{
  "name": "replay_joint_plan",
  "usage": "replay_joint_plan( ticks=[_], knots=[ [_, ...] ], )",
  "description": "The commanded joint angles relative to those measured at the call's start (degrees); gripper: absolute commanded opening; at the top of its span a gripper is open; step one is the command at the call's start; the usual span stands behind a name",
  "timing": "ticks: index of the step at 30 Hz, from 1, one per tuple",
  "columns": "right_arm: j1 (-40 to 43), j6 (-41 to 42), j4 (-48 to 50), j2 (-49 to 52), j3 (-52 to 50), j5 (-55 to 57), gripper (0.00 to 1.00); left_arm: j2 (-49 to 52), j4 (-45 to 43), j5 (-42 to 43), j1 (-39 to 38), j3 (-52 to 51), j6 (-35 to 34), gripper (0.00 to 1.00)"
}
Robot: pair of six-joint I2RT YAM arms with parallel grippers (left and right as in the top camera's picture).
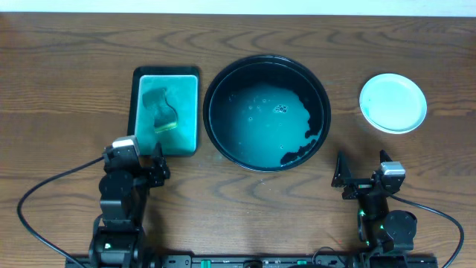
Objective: Clean dirty plates on tray and stack at the side
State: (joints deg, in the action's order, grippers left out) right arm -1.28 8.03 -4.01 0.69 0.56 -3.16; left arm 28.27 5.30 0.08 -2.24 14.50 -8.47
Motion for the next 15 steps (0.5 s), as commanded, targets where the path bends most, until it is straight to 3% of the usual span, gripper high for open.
replay_joint_plan(
  ticks=[1,7,15],
  knots=[
    [0.55,-0.85,-0.07,-0.37,-0.24,0.33,0.99,-3.52,-0.5,0.85,0.39,-1.53,1.4,0.79],
    [0.55,-0.85,-0.07,-0.37,-0.24,0.31,0.99,-15.52,-1.18,0.83,0.39,-6.32,6.36,0.79],
    [0.55,-0.83,-0.07,-0.37,-0.24,0.31,0.99,-24.61,-4.37,0.83,0.42,-12.2,6.58,0.79]
  ],
)
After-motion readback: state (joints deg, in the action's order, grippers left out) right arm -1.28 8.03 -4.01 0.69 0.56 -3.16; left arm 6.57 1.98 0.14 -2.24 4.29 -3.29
